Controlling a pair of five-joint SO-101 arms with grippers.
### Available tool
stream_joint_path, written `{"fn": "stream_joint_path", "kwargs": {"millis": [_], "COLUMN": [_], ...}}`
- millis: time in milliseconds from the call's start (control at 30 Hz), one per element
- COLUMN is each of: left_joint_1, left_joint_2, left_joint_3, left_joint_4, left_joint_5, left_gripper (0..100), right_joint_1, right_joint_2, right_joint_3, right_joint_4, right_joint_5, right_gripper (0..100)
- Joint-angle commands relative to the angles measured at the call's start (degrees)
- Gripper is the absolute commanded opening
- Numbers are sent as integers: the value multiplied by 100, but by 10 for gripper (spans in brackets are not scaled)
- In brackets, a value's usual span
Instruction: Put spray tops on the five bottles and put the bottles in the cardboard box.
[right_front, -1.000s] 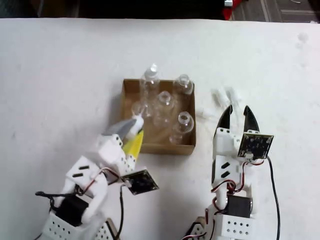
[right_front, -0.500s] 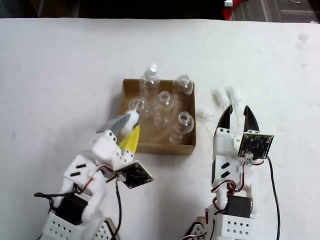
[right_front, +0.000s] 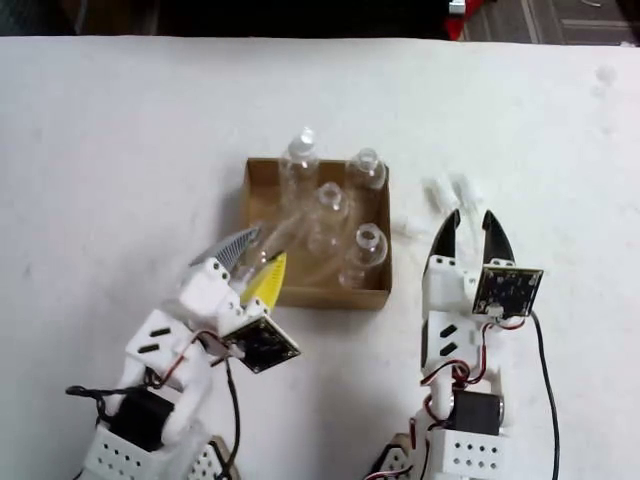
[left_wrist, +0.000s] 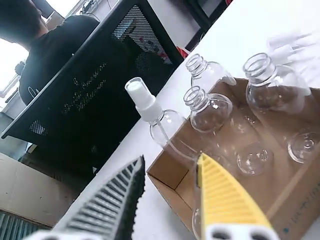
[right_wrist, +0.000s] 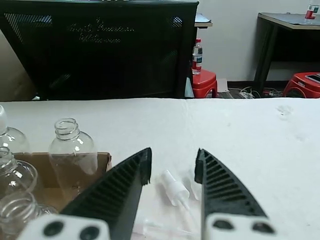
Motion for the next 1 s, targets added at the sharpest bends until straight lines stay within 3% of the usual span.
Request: {"fn": "stream_joint_path", "kwargs": {"millis": [0, 133, 267, 467, 633, 800, 967], "left_joint_1": [-75, -453, -1341, -2053, -2229, -2220, -1745], "left_joint_2": [-40, -48, -48, -22, 145, 2053, 4576], "left_joint_3": [-387, -1319, -2497, -2198, -1987, -2778, -4633], "left_joint_4": [0, 1108, 2312, 3411, 3895, 3965, 4993], "left_joint_5": [88, 316, 510, -905, -1011, -527, 211], "left_gripper": [161, 164, 166, 195, 200, 200, 200], "right_joint_1": [-31, -13, -4, -4, -31, -31, -31], "right_joint_2": [13, 13, 13, 13, 13, 13, 13], "right_joint_3": [53, 53, 53, 53, 53, 53, 53], "right_joint_4": [-84, -84, -84, -84, -84, -84, -84], "right_joint_5": [70, 70, 70, 70, 70, 70, 70], "right_gripper": [130, 130, 130, 130, 130, 130, 130]}}
